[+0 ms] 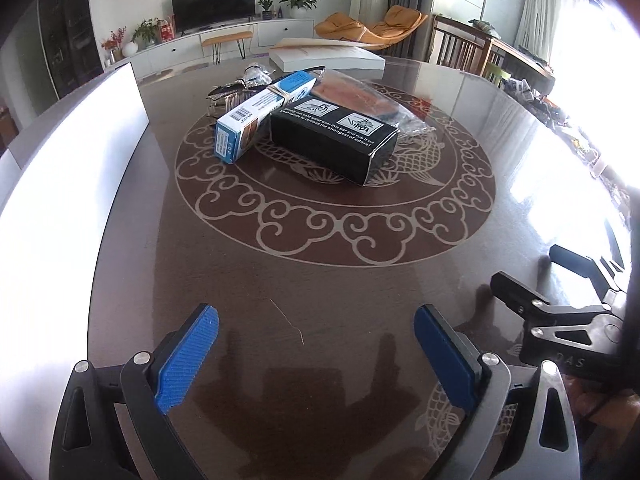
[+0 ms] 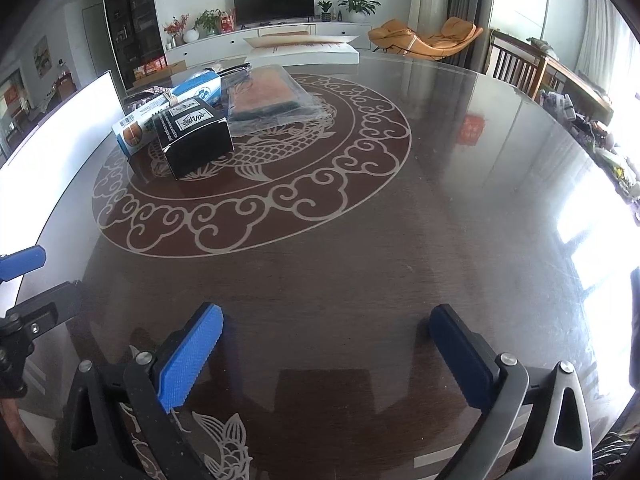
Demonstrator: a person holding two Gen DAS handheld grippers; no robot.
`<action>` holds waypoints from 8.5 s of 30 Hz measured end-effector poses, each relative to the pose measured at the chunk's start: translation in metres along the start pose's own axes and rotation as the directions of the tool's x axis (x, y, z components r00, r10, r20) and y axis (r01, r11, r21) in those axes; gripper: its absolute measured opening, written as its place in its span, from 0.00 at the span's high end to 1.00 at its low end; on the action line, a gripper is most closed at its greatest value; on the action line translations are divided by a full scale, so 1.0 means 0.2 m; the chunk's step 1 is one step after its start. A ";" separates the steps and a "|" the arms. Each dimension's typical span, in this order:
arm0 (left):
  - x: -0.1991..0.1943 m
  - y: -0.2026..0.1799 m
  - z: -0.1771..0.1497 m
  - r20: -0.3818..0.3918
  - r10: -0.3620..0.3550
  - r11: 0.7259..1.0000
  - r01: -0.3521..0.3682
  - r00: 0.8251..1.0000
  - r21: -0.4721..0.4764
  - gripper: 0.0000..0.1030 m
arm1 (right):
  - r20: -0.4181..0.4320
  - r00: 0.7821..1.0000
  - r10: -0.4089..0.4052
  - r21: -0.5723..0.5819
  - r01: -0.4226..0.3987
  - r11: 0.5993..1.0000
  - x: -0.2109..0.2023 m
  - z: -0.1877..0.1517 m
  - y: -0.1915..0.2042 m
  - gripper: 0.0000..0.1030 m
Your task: Organize objects
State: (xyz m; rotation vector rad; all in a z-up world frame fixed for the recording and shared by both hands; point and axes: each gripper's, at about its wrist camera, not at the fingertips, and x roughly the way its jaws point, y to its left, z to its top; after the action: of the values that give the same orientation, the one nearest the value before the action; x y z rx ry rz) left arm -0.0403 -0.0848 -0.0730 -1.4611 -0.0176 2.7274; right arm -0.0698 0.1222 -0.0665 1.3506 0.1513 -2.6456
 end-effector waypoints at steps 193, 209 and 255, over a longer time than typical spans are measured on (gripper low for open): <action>0.10 0.08 0.01 -0.011 -0.034 0.993 0.035 0.999 0.109 0.00 | -0.001 1.000 0.000 0.000 0.000 1.000 0.01 0.00 0.00 0.00; 0.07 0.10 -0.01 -0.006 -0.026 0.995 0.026 1.000 0.096 0.00 | -0.035 0.999 0.024 -0.011 -0.025 1.000 0.02 0.03 0.00 0.00; 0.08 0.10 -0.01 -0.006 -0.025 0.995 0.026 1.000 0.096 0.00 | -0.012 0.997 0.082 0.043 -0.081 0.996 -0.03 0.11 -0.17 0.42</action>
State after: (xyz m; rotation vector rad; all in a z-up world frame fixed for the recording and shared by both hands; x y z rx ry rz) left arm -0.0475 -0.1049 -0.0881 -1.4324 0.0927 2.6643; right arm -0.0903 0.1525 -0.0485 1.3585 0.0412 -2.5862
